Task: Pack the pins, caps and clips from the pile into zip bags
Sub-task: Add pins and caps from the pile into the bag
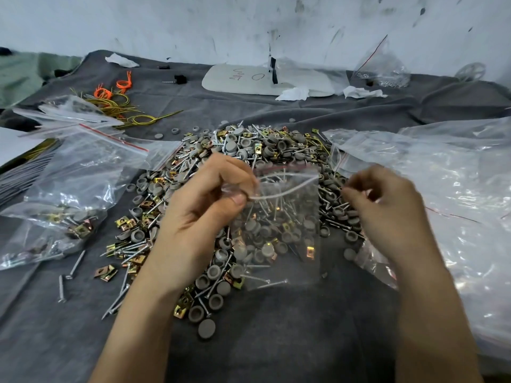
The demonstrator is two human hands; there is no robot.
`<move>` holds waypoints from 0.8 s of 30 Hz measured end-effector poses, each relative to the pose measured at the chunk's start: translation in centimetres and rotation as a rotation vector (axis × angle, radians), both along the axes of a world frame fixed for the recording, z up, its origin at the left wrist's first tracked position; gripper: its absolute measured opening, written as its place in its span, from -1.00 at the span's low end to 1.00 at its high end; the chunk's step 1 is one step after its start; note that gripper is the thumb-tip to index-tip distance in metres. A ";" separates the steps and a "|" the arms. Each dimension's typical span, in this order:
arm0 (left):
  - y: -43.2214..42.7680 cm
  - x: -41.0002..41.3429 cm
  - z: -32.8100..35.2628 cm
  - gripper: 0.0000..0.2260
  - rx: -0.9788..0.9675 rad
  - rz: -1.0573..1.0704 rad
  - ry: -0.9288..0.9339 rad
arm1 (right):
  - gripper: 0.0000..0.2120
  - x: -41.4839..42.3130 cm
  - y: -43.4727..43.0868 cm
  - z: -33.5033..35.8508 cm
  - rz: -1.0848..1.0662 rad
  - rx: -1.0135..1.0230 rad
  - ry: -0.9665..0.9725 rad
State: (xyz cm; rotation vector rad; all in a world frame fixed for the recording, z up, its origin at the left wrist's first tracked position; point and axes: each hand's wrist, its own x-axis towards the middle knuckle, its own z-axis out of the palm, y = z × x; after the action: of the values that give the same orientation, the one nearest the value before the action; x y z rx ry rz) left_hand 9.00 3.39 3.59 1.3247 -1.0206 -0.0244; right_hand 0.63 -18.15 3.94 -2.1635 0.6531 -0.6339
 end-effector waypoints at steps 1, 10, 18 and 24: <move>-0.1 -0.3 0.2 -0.77 0.025 -0.019 -0.013 | -0.84 -0.4 0.4 1.0 0.063 0.085 -0.161; -1.1 -2.0 1.4 -0.91 0.174 -0.076 -0.175 | -0.77 -1.8 4.4 4.5 0.461 0.112 -0.526; -0.9 -2.2 1.5 -0.89 0.174 -0.035 -0.201 | -0.86 -2.7 3.8 4.9 0.572 -0.027 -0.345; -0.9 -2.2 1.5 -0.88 0.165 -0.032 -0.185 | -0.90 -3.0 3.5 4.9 0.721 0.040 -0.327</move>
State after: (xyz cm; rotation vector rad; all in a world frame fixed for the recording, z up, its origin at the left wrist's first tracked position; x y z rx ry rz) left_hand 6.84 2.51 5.10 1.4804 -1.2178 -0.0103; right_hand -2.41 -14.64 8.82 -1.9984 -0.2865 -0.5416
